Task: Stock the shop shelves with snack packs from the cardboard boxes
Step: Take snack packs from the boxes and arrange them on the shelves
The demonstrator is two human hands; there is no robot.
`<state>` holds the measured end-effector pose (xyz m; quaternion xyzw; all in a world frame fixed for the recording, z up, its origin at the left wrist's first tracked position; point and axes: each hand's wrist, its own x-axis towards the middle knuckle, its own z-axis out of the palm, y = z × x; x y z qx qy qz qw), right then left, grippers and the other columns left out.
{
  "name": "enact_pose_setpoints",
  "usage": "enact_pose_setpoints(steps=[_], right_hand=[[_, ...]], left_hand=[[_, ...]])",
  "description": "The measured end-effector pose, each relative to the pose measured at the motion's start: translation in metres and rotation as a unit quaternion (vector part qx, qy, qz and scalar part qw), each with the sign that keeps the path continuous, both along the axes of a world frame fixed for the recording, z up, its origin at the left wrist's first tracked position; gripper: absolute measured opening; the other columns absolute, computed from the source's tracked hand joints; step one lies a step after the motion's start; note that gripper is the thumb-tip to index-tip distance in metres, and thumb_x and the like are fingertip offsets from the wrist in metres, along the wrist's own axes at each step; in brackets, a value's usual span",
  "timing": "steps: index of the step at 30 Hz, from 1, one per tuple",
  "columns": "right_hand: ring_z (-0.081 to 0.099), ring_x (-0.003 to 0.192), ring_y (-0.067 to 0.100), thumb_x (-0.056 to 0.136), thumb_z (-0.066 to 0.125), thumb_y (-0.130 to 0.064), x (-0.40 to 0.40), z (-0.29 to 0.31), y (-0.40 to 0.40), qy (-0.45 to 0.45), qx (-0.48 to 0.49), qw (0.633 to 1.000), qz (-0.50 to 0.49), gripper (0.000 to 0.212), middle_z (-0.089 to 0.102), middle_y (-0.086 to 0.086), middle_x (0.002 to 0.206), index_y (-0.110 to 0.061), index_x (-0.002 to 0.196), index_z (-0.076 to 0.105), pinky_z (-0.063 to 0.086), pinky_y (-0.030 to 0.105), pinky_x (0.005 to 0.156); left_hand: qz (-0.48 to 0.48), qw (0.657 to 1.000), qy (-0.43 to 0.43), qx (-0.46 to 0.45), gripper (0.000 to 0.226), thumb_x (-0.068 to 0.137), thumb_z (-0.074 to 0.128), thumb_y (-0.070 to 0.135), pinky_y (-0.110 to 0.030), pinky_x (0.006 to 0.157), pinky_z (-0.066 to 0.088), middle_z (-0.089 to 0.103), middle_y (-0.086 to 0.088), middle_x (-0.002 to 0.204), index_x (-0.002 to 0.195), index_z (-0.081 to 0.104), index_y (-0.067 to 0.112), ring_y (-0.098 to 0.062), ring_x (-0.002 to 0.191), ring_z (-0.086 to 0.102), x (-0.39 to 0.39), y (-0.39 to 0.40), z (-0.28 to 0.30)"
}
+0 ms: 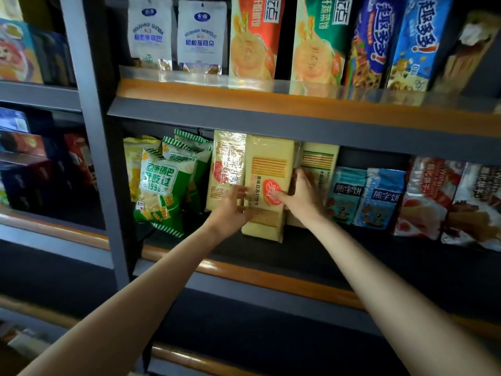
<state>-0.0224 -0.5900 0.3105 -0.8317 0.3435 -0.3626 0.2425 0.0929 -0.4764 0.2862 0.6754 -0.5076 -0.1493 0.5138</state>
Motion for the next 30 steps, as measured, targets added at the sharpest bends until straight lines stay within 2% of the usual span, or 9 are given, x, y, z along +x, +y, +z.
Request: enact_pose_setpoints(steps=[2, 6, 9, 14, 18, 21, 25, 27, 30], right_hand=[[0.045, 0.128, 0.024, 0.081, 0.072, -0.023, -0.002, -0.003, 0.002, 0.024, -0.038, 0.999, -0.006, 0.067, 0.048, 0.006, 0.138, -0.011, 0.136, 0.034, 0.038, 0.036, 0.101], [0.045, 0.128, 0.024, 0.077, 0.076, -0.022, -0.003, -0.006, 0.002, 0.014, -0.035, 0.999, -0.003, 0.077, 0.049, 0.007, 0.137, -0.012, 0.139, 0.03, 0.037, 0.036, 0.101], [0.045, 0.125, 0.023, 0.075, 0.077, -0.023, 0.004, -0.006, 0.008, -0.007, -0.027, 1.0, 0.01, 0.077, 0.052, 0.007, 0.132, -0.013, 0.138, 0.032, 0.038, 0.037, 0.099], [0.046, 0.125, 0.02, 0.079, 0.074, -0.021, 0.05, -0.007, 0.026, -0.02, -0.027, 0.998, 0.058, 0.071, 0.051, 0.006, 0.134, -0.012, 0.136, 0.033, 0.037, 0.026, 0.09], [0.047, 0.123, 0.025, 0.081, 0.072, -0.026, 0.092, -0.013, 0.024, -0.024, -0.033, 0.999, 0.036, 0.071, 0.053, 0.009, 0.132, -0.013, 0.136, 0.03, 0.042, 0.034, 0.092], [0.049, 0.12, 0.027, 0.081, 0.072, -0.028, 0.103, -0.017, 0.019, -0.021, -0.019, 1.0, 0.01, 0.066, 0.052, 0.01, 0.129, -0.012, 0.132, 0.034, 0.043, 0.035, 0.089], [0.044, 0.124, 0.028, 0.084, 0.068, -0.035, 0.101, -0.021, 0.027, 0.001, -0.001, 1.0, -0.007, 0.068, 0.041, 0.011, 0.137, -0.011, 0.135, 0.031, 0.042, 0.038, 0.091], [0.045, 0.122, 0.028, 0.087, 0.064, -0.033, 0.093, -0.021, 0.037, -0.037, -0.015, 0.999, -0.002, 0.062, 0.038, 0.011, 0.138, -0.01, 0.135, 0.032, 0.043, 0.038, 0.094], [0.052, 0.111, 0.025, 0.089, 0.061, -0.02, 0.084, -0.02, 0.066, -0.127, -0.052, 0.99, 0.029, 0.044, 0.046, 0.011, 0.128, -0.01, 0.126, 0.041, 0.046, 0.042, 0.093]], left_hand=[[-0.004, 1.0, 0.011, -0.011, 0.046, 0.09, 0.054, 0.001, -0.01, 0.063, 0.048, 0.047, -0.001, 0.12, 0.131, 0.035, 0.007, -0.013, 0.1, 0.052, -0.002, -0.003, -0.004], [0.022, 0.998, 0.032, -0.048, 0.045, 0.087, 0.056, 0.001, -0.018, 0.075, 0.046, 0.047, 0.004, 0.11, 0.128, 0.037, 0.006, -0.012, 0.098, 0.052, -0.005, -0.005, -0.008], [0.058, 0.991, 0.046, -0.109, 0.038, 0.086, 0.061, 0.005, -0.008, 0.062, 0.046, 0.05, 0.006, 0.102, 0.12, 0.043, 0.009, -0.001, 0.084, 0.051, 0.0, 0.0, -0.011], [0.186, 0.976, 0.0, -0.112, 0.036, 0.084, 0.062, 0.015, -0.034, 0.085, 0.047, 0.046, -0.008, 0.117, 0.118, 0.047, 0.012, -0.02, 0.099, 0.051, 0.03, 0.008, -0.012], [0.222, 0.972, -0.043, -0.062, 0.042, 0.085, 0.06, 0.013, -0.028, 0.081, 0.04, 0.046, -0.013, 0.119, 0.125, 0.047, 0.008, -0.022, 0.096, 0.051, 0.053, 0.005, -0.006], [0.216, 0.972, -0.088, -0.016, 0.048, 0.085, 0.059, 0.013, -0.032, 0.087, 0.041, 0.049, -0.019, 0.124, 0.13, 0.044, 0.005, -0.033, 0.11, 0.052, 0.058, 0.0, -0.008], [0.185, 0.972, -0.146, 0.002, 0.053, 0.083, 0.056, 0.006, -0.036, 0.097, 0.039, 0.047, -0.017, 0.131, 0.133, 0.041, 0.004, -0.033, 0.119, 0.047, 0.061, 0.013, -0.011], [0.177, 0.966, -0.189, -0.021, 0.05, 0.083, 0.056, 0.005, -0.037, 0.097, 0.041, 0.045, -0.014, 0.131, 0.131, 0.044, 0.006, -0.031, 0.118, 0.048, 0.06, 0.033, -0.015], [0.167, 0.949, -0.246, -0.108, 0.038, 0.082, 0.052, 0.002, -0.029, 0.085, 0.046, 0.049, -0.008, 0.12, 0.12, 0.05, 0.006, -0.02, 0.108, 0.054, 0.052, 0.084, -0.024]])
